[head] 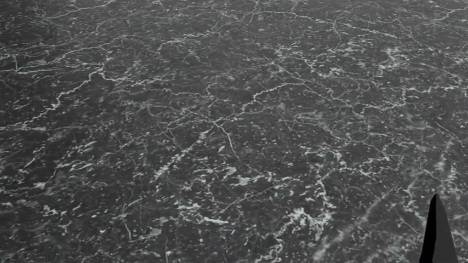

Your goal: Place the broccoli and the cabbage on separate cutting boards.

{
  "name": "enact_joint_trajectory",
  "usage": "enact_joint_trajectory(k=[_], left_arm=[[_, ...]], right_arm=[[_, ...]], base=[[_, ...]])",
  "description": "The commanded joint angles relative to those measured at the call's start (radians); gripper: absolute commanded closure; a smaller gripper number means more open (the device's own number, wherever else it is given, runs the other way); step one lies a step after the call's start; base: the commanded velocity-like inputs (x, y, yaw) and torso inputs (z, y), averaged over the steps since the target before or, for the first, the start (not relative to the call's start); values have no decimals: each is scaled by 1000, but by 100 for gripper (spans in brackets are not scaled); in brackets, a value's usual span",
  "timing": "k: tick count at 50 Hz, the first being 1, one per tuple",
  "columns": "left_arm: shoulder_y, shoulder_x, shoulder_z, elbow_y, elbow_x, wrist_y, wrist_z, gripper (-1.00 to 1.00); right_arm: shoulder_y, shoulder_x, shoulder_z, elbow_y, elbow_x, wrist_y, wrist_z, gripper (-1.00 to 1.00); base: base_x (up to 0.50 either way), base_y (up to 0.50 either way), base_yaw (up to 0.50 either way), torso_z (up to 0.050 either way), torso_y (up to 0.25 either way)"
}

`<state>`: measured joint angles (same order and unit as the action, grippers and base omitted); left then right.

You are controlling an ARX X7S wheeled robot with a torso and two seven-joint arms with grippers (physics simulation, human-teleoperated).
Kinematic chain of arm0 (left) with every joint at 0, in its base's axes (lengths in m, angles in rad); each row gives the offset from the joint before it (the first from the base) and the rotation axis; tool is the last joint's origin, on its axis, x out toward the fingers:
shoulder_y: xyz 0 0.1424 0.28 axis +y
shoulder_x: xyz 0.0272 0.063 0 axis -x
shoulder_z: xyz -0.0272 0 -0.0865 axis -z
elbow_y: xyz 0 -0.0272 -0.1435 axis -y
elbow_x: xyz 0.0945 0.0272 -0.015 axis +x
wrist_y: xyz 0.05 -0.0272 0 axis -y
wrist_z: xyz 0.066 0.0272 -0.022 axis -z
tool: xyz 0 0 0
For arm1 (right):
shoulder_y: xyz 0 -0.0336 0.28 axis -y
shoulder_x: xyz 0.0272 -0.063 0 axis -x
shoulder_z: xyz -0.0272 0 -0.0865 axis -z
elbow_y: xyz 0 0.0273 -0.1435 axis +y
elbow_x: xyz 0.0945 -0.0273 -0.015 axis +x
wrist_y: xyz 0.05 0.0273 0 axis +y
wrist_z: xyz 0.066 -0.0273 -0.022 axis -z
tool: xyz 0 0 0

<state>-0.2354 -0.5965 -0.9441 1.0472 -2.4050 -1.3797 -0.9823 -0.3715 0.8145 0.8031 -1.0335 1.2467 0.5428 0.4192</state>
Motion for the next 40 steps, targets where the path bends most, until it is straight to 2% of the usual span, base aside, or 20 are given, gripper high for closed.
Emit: enact_joint_trajectory(k=[1, 8, 11, 14, 19, 20, 22, 23, 34, 40], left_arm=[[-203, 175, 190, 0, -597, -62, -583, -100], [-125, 226, 203, 0, -642, -185, -587, -100], [-107, 225, 205, 0, -669, -191, -587, -100], [-88, 230, 159, 0, -726, -191, -574, -100], [-7, 153, -44, 0, -733, -191, -329, -100], [-12, 156, -24, 0, -725, -191, -355, -100], [-79, 167, 127, 0, -706, -191, -537, -100], [-95, 177, 173, 0, -680, -191, -585, -100], [-96, 171, 257, 0, -592, -191, -587, -100], [-84, 180, 259, 0, -595, -191, -587, -100]], right_arm=[[14, -6, -30, 22, -36, -8, -19, -100], [-27, -34, -7, 21, -53, -13, -44, -100], [-23, -29, -8, 23, -44, -15, -37, -100], [-15, -24, -13, 25, -43, -17, -31, -100], [-13, -28, -13, 32, -49, -24, -35, -100], [-17, -35, -13, 32, -55, -26, -40, -100], [-22, -42, -13, 33, -61, -28, -45, -100], [-22, -44, -16, 34, -65, -29, -48, -100], [-25, -72, -54, 40, -104, -37, -66, -100], [-25, -80, -68, 46, -119, -41, -74, -100]], base=[[0, 0, 0, 0, 0], [0, 0, 0, 0, 0], [0, 0, 0, 0, 0], [0, 0, 0, 0, 0], [0, 0, 0, 0, 0], [0, 0, 0, 0, 0], [0, 0, 0, 0, 0], [0, 0, 0, 0, 0], [0, 0, 0, 0, 0], [0, 0, 0, 0, 0]])
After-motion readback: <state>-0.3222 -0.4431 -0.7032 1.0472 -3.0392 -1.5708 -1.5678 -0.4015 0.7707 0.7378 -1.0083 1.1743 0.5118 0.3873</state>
